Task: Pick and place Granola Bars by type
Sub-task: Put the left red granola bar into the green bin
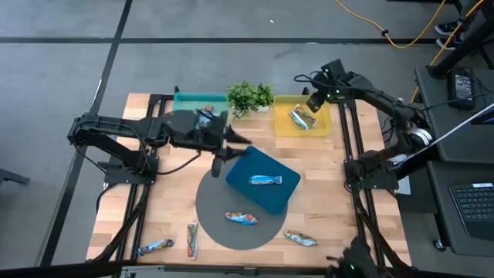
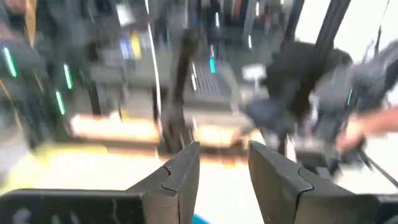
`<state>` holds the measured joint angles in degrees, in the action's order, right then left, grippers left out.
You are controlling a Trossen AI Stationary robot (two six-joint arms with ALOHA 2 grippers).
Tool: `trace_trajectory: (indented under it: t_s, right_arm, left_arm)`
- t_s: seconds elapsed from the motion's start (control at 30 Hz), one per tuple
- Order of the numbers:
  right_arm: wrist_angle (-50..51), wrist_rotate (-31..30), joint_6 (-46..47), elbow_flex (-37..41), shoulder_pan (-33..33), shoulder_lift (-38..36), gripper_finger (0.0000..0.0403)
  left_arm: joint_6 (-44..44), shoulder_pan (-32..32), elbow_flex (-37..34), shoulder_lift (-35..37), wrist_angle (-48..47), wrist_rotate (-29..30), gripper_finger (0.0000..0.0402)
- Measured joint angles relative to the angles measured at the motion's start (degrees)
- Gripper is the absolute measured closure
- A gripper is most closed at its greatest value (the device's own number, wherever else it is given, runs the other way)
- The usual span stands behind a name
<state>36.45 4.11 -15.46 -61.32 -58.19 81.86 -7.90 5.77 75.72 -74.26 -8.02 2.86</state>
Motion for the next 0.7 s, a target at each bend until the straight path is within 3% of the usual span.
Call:
trace_trajectory:
  t_s: [0.27, 0.57, 0.7]
  right_arm:
    - [-2.36, 6.91, 0.0, -0.02, 7.98, -13.42, 0.0259]
    - [-11.97, 13.63, -4.85, -0.02, 18.64, -23.67, 0.0275]
    - [-12.4, 13.7, -7.19, -0.02, 21.82, -24.74, 0.028]
  left_arm:
    - [-20.07, 5.54, -4.99, -0.52, -23.06, 1.85, 0.0277]
    - [-48.46, 17.61, -16.23, -0.81, -22.58, 2.14, 0.0295]
    - [-58.92, 24.93, -20.31, -1.73, -19.73, 6.56, 0.03]
